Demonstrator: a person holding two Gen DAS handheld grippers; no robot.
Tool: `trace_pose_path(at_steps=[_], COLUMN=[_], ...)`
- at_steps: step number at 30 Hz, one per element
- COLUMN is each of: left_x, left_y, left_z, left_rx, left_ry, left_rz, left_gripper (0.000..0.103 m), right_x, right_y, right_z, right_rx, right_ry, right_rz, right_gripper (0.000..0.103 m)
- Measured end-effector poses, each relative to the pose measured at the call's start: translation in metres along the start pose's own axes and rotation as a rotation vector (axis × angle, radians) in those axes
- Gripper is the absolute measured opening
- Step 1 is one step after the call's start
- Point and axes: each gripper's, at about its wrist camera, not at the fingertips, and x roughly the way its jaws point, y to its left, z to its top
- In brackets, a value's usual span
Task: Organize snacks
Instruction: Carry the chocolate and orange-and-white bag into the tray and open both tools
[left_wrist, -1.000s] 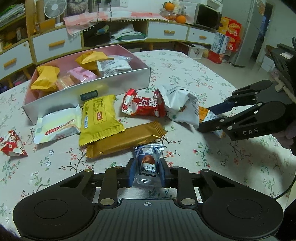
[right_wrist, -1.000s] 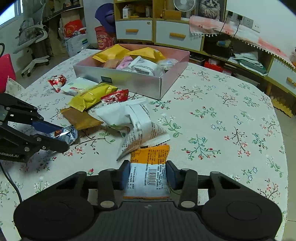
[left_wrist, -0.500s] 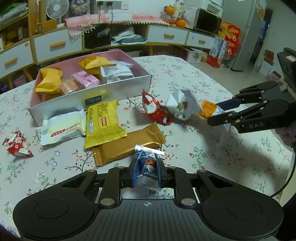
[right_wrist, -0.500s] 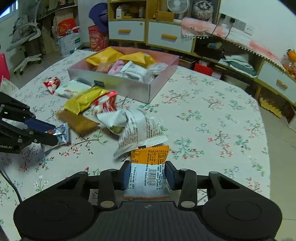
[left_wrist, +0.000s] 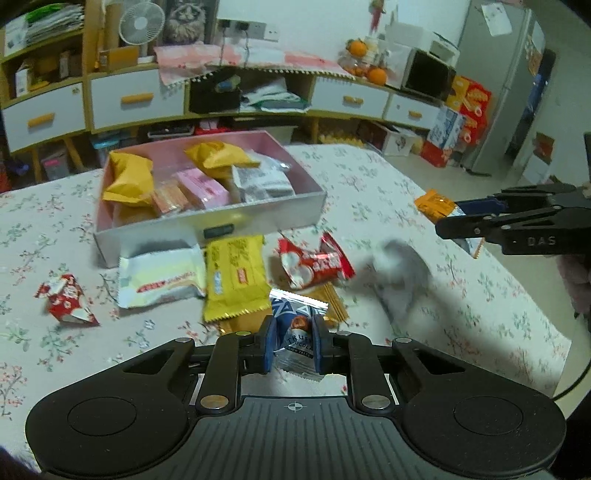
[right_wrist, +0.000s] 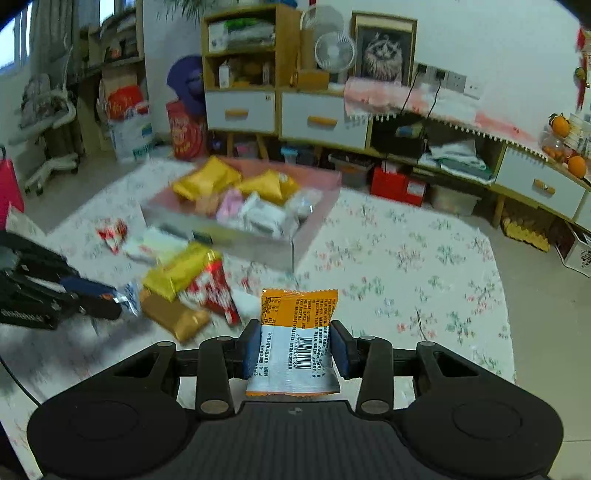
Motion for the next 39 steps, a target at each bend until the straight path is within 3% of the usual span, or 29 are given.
trace_pose_path(at_steps=[15, 27, 39], left_x=[-0.007, 0.010, 0.035], left_y=[0.039, 0.079, 0.108], left_z=[0.046, 0.072, 0.091], left_rx=[-0.124, -0.265, -0.294], left_ry=[-0.106, -0.152, -0.149], left_rz=[0.060, 0.140, 0.216], left_gripper=[0.017, 0.017, 0.017], right_x=[0.038, 0.092, 0.127], right_y=[0.036, 0.048, 0.043], right_z=[0.042, 0.070, 0.082], right_rx=[0.041, 0.169, 0.364], right_ry=[0.000, 0.056, 0.000], right_rz=[-0.010, -0.038, 0.028], right_gripper=[0.008, 0.008, 0.009])
